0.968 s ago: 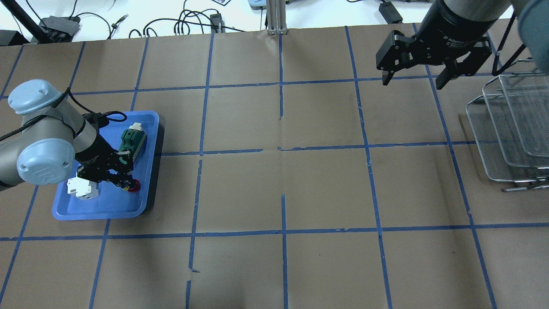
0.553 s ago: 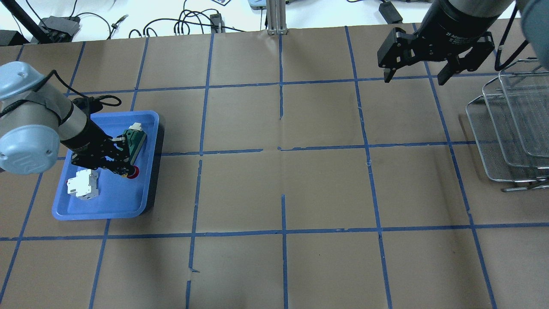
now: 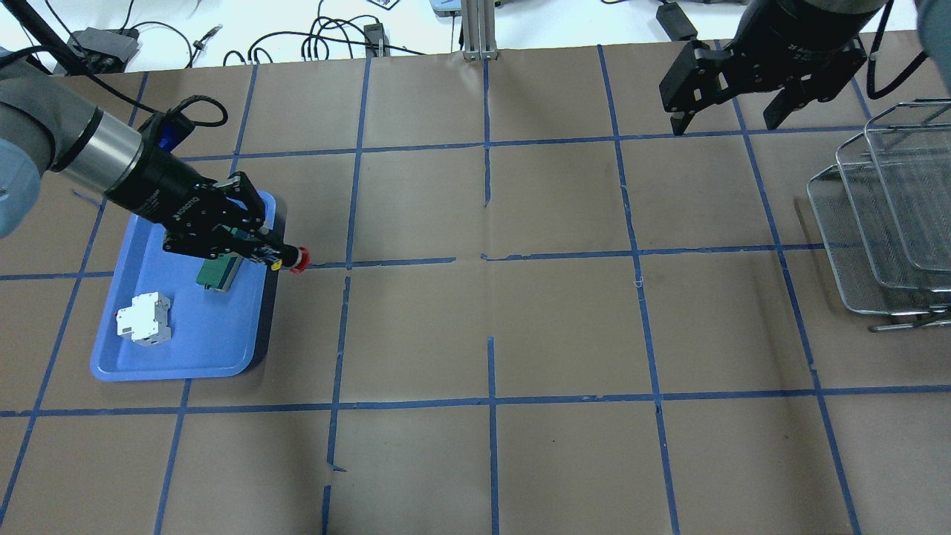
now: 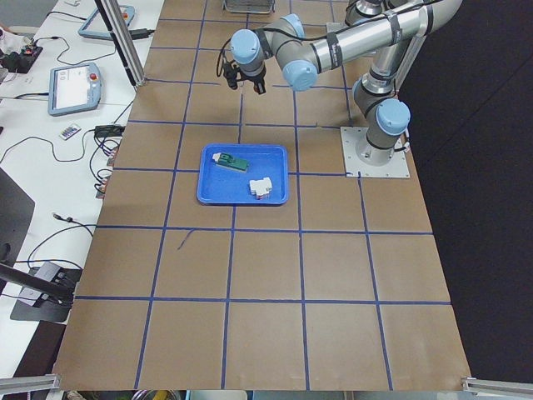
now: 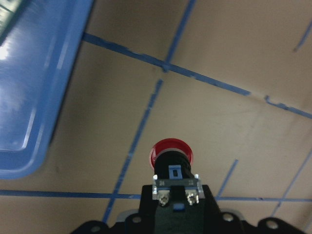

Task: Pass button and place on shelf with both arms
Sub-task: 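Lift the button with the left gripper and carry it toward the table center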

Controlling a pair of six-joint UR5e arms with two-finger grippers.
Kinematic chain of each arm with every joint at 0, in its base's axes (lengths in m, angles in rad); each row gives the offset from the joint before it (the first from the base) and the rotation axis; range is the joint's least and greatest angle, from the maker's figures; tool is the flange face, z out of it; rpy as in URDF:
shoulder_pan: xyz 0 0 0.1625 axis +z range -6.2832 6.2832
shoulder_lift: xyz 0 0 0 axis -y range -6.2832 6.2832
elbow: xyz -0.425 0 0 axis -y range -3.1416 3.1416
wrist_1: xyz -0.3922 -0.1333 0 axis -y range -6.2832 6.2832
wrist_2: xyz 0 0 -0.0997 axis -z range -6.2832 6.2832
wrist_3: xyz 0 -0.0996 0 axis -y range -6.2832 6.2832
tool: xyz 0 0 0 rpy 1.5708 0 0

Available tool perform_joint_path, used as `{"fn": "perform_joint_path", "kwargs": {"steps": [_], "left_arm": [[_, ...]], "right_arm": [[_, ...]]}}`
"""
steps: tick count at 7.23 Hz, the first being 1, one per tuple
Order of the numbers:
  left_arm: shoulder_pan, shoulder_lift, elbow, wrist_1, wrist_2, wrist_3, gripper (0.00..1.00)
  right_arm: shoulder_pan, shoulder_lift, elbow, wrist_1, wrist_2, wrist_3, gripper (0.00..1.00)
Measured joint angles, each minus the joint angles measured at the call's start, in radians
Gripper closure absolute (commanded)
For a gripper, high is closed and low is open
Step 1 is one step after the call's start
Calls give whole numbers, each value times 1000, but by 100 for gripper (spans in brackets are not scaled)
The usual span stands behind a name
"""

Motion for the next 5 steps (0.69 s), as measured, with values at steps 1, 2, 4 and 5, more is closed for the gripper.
{"fn": "perform_joint_path", "kwargs": {"steps": [1,2,4,5], "left_arm": [[-80,8,8,-5,-127,14,100],[-140,11,14,15,-258,21,100],[-208,-2,9,79,-524,32,100],[-223,-13,-5,110,-654,34,100]], "right_arm": [[-53,0,-8,0,4,-65,0],[-128,0,-12,2,19,-160,0],[-297,1,-5,42,127,-308,0],[-368,4,4,100,202,-363,0]]}}
